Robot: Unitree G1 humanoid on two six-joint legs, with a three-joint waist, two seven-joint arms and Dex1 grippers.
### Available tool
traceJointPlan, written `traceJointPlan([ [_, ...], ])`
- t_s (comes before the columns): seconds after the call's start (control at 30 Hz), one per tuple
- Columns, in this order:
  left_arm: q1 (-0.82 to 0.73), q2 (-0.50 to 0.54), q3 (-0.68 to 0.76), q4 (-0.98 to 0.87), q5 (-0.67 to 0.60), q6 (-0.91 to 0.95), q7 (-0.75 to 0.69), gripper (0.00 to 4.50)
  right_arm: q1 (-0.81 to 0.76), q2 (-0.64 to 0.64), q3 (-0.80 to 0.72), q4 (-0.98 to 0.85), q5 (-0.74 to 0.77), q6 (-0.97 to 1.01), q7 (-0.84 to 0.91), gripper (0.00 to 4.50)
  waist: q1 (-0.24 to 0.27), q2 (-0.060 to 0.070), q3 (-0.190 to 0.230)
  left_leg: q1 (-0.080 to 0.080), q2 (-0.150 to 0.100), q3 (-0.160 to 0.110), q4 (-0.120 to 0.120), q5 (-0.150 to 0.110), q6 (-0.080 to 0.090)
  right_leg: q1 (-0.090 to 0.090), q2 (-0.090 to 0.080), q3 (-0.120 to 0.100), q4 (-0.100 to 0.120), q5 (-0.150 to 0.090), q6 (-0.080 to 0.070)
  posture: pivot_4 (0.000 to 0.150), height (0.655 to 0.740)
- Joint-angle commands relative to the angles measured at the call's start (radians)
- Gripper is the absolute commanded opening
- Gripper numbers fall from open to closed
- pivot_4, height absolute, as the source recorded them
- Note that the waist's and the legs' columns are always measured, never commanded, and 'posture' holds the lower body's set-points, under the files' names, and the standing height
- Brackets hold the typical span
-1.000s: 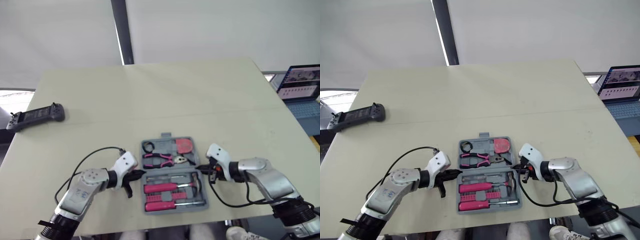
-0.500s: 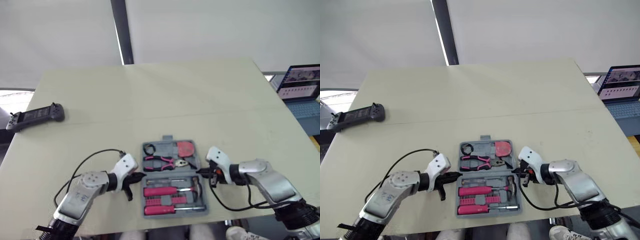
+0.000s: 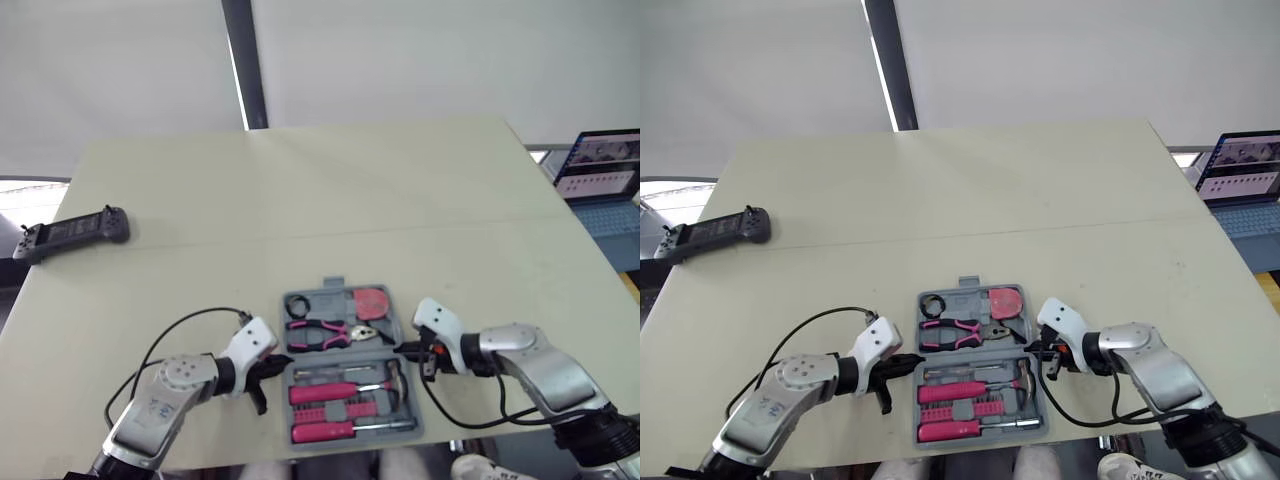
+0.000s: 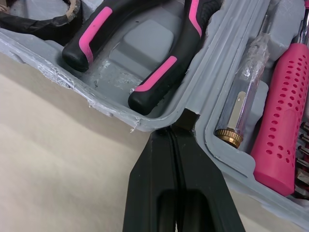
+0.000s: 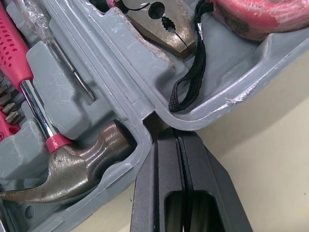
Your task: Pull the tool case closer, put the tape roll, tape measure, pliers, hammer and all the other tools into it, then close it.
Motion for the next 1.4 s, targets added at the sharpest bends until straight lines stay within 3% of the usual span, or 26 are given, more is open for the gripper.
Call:
traceJointPlan([
  [0.03, 0.041, -0.003, -0.041, -0.047, -0.015, 0.014, -0.007, 0.0, 0.015, 0.001, 0.031, -0.04, 0.023, 0.009, 0.036, 0.04, 0.0, 0.0, 0.0, 0.0, 0.0, 0.0, 0.0, 0.0, 0.0, 0.0, 0.0, 0.0, 0.0, 0.0, 0.0, 0.15, 0.74],
  [1.03, 0.057, 0.009, -0.028, -0.051, -0.01, 0.022, -0.001, 0.0, 0.042, -0.022, 0.019, -0.046, 0.019, 0.018, 0.045, 0.04, 0.001, 0.0, 0.0, 0.0, 0.0, 0.0, 0.0, 0.0, 0.0, 0.0, 0.0, 0.0, 0.0, 0.0, 0.0, 0.15, 0.74],
  [1.4, 0.157, 0.11, 0.191, -0.062, -0.033, -0.059, 0.006, 0.0, 0.029, -0.072, -0.072, 0.091, 0.016, -0.065, 0.053, 0.04, 0.001, -0.001, 0.0, 0.0, 0.0, 0.0, 0.0, 0.0, 0.0, 0.0, 0.0, 0.0, -0.001, 0.0, 0.0, 0.15, 0.74],
])
